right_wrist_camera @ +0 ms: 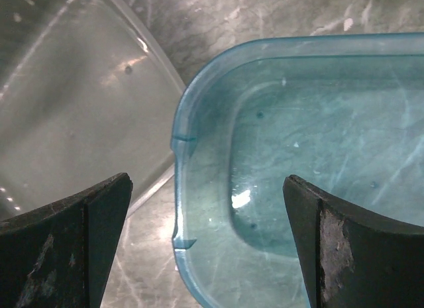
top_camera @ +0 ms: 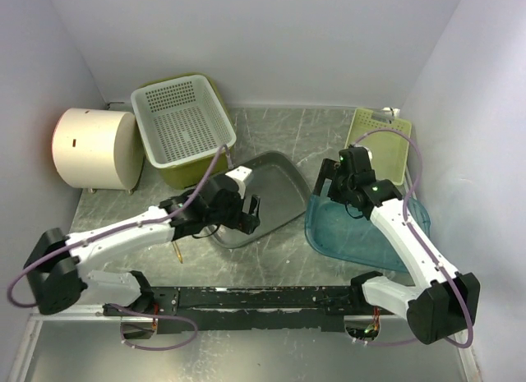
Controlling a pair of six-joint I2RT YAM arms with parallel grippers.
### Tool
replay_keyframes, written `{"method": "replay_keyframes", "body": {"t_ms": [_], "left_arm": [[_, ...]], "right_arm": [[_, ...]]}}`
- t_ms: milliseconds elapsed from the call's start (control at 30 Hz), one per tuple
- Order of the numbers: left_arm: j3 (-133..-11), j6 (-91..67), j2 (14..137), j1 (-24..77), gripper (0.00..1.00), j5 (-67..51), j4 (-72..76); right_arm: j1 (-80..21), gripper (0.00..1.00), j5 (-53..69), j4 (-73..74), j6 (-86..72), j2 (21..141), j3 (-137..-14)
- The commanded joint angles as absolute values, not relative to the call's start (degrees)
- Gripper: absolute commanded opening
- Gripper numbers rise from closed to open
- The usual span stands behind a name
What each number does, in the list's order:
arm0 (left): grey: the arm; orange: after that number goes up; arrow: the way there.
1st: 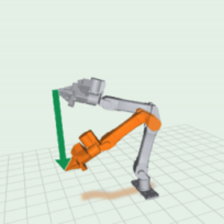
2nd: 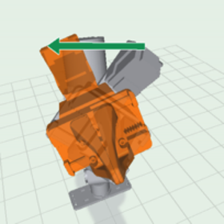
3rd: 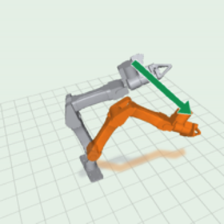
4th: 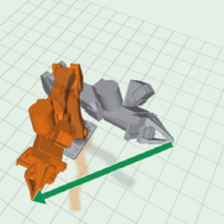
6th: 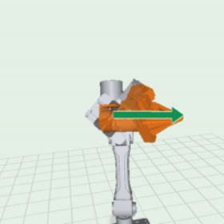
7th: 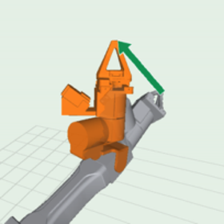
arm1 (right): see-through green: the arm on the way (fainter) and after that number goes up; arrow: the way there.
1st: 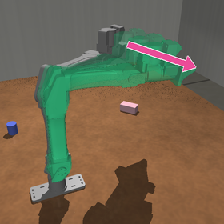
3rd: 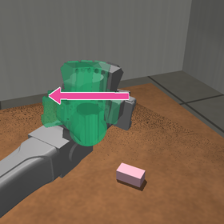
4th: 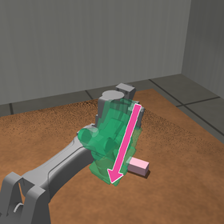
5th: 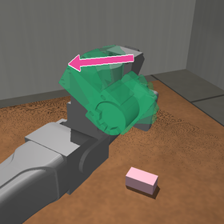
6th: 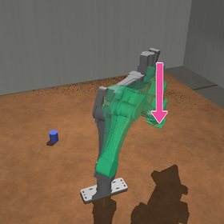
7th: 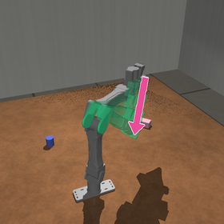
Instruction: Turn the large container upside down
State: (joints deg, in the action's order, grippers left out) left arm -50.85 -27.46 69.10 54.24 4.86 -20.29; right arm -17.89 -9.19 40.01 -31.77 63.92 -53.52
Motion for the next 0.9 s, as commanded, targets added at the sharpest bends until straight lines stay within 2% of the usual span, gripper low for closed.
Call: {"method": "replay_keyframes", "body": {"t_ms": [0,200,333,500,667,867], "left_arm": [[-48.8,-31.33,74.98,53.59,0.99,11.96,-10.37],[-44.61,-34.33,80.64,51.26,1.0,10.65,-9.12],[-40.01,-40.58,77.67,51.52,1.0,11.57,-13.74],[-35.32,-55.73,70.35,62.31,0.99,19.08,-21.81],[-40.41,-63.89,70.61,71.12,1.0,24.02,-31.14],[-54.47,-52.9,79.31,72.38,1.0,28.65,-33.36]], "right_arm": [[-18.13,1.0,-6.22,36.46,-34.5,61.49,-53.32],[-18.11,1.0,-5.93,37.86,-35.51,60.69,-54.15],[-18.11,1.0,-5.22,37.2,-35.05,59.91,-52.68],[-18.02,1.0,-4.97,35.71,-34.01,61.77,-52.1],[-18.04,1.0,-5.55,34.91,-33.88,64.97,-53.39],[-18.24,1.0,-7.65,35.45,-33.28,67.4,-54.9]]}}
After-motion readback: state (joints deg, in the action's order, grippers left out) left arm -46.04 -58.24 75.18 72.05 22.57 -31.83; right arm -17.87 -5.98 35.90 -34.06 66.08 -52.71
